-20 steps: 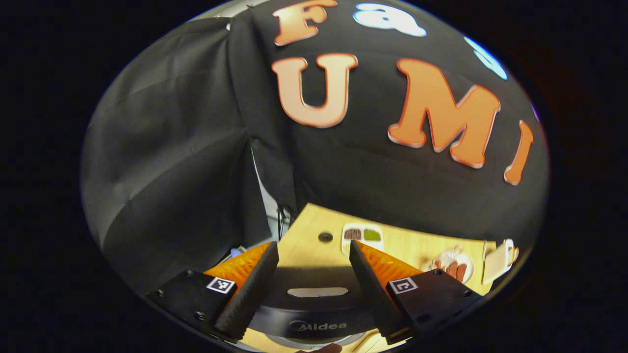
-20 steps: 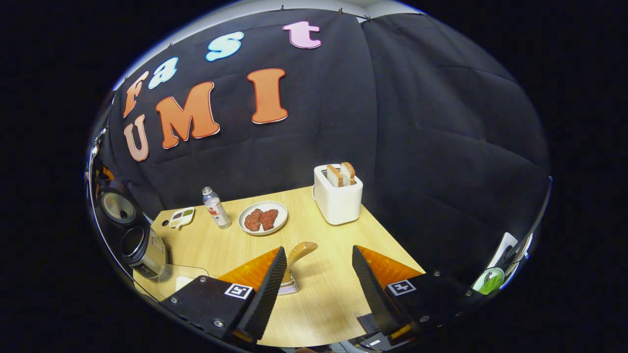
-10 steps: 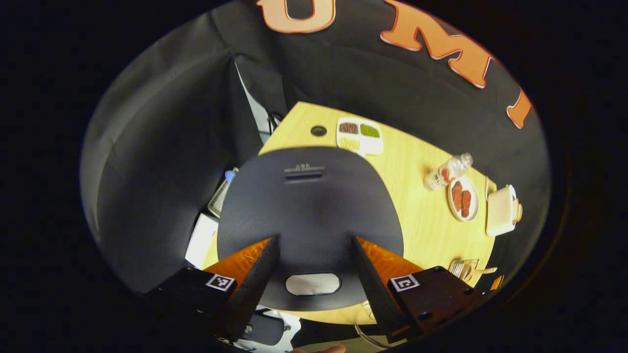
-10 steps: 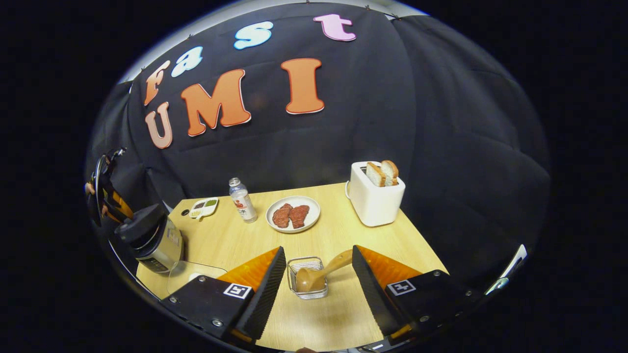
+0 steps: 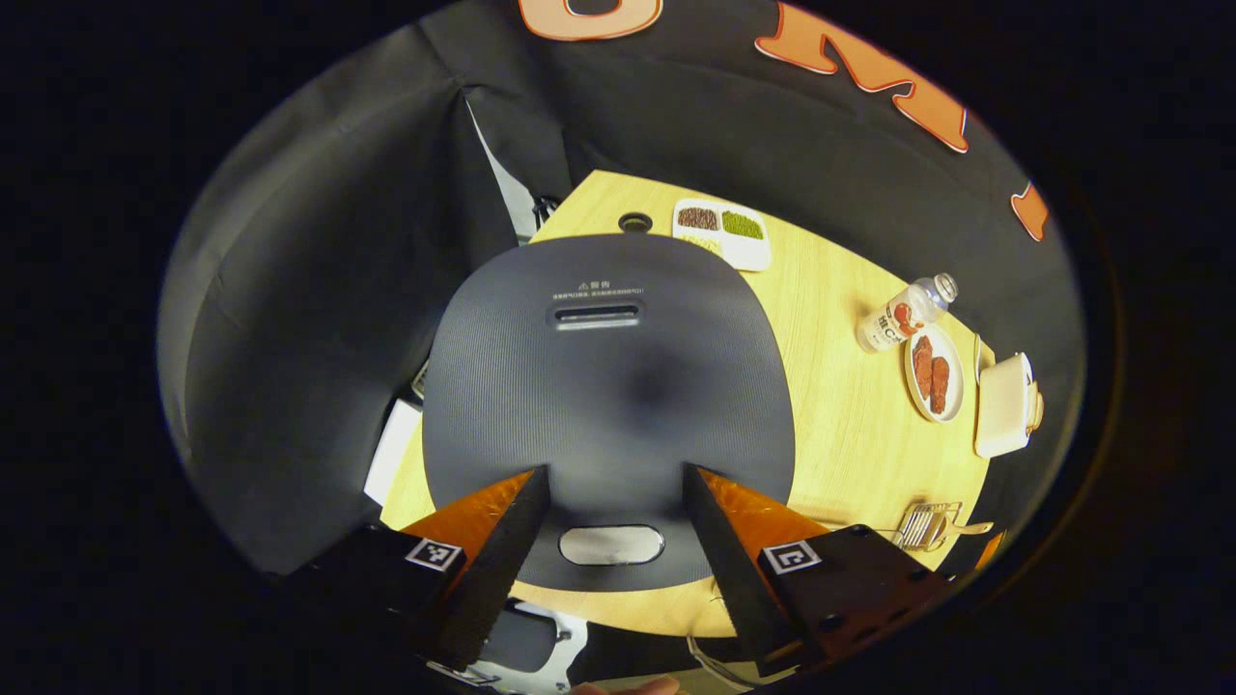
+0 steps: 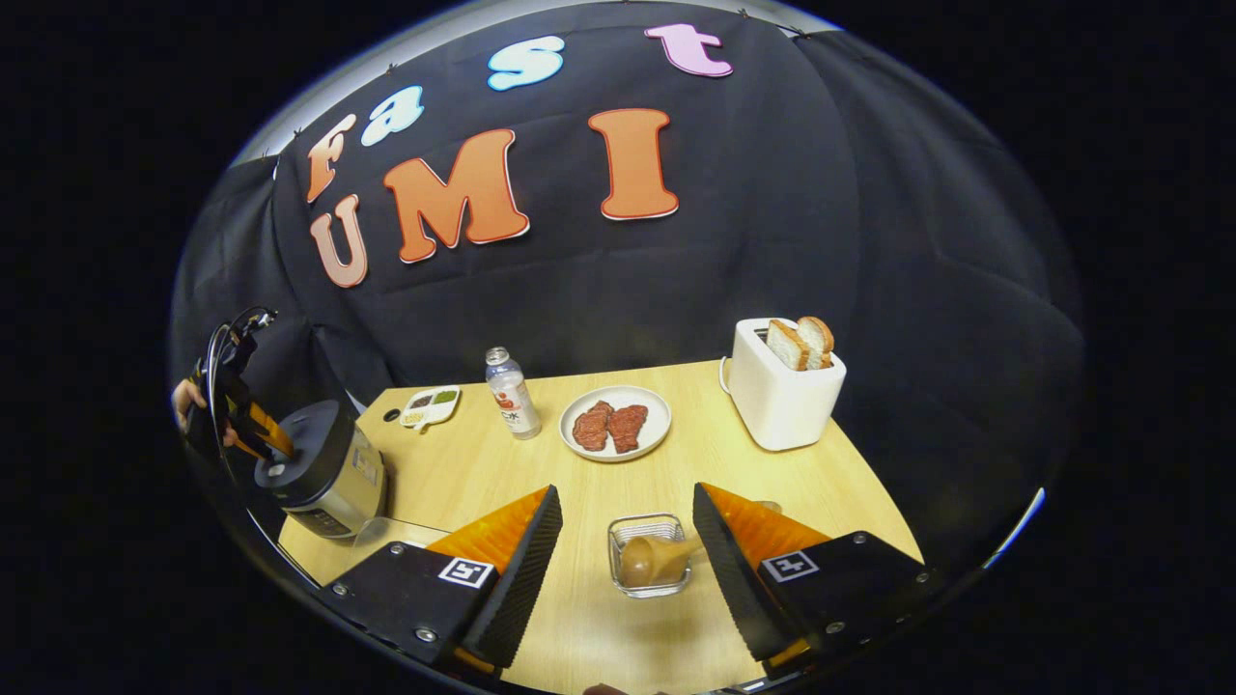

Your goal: Close the left gripper, press the button to open the rice cooker; take a wooden spoon from the chopstick holder with the right hand, scoop a spoonful of rice and pour it into the rice cooker, then put the wooden spoon back into the chopstick holder.

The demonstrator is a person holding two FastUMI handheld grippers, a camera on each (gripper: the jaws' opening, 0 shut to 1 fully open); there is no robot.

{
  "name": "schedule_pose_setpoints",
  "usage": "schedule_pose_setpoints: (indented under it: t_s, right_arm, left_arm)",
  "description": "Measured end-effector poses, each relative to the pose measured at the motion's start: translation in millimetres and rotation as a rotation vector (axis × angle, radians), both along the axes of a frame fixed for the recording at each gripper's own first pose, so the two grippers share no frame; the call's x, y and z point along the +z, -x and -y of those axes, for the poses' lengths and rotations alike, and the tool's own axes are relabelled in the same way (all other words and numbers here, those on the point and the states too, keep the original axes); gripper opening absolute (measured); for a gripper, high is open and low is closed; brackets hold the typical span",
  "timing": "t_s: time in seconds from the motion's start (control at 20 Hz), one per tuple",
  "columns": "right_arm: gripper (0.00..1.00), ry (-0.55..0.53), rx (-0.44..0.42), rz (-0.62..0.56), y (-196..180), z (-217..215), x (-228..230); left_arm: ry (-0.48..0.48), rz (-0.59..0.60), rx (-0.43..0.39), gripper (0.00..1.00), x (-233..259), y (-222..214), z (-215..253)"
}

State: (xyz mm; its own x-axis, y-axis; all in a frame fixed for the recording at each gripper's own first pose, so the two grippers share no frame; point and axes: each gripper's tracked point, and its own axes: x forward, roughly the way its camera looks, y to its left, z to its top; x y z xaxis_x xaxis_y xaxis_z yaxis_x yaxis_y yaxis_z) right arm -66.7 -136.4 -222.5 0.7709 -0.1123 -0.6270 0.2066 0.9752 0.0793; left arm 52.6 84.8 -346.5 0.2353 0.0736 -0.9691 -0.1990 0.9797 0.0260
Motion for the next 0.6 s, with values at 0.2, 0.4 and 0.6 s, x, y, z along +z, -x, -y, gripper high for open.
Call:
schedule_pose_setpoints:
  t_s: [0.2, 0.4, 0.6]
  right_arm:
    - [0.86, 0.022, 0.057, 0.048, -24.8, -21.6, 19.7]
    - [0.86, 0.039, 0.108, 0.142, -52.4, -51.5, 46.7]
    - [0.86, 0.062, 0.153, 0.244, -75.6, -86.7, 70.4]
  left_arm:
    - [-0.007, 0.200, -0.069, 1.00, 27.4, 11.9, 19.7]
    - [-0.071, 0.510, -0.109, 1.00, 98.6, 2.9, 26.3]
    - [-0.118, 0.772, -0.138, 0.96, 169.3, 12.8, 36.0]
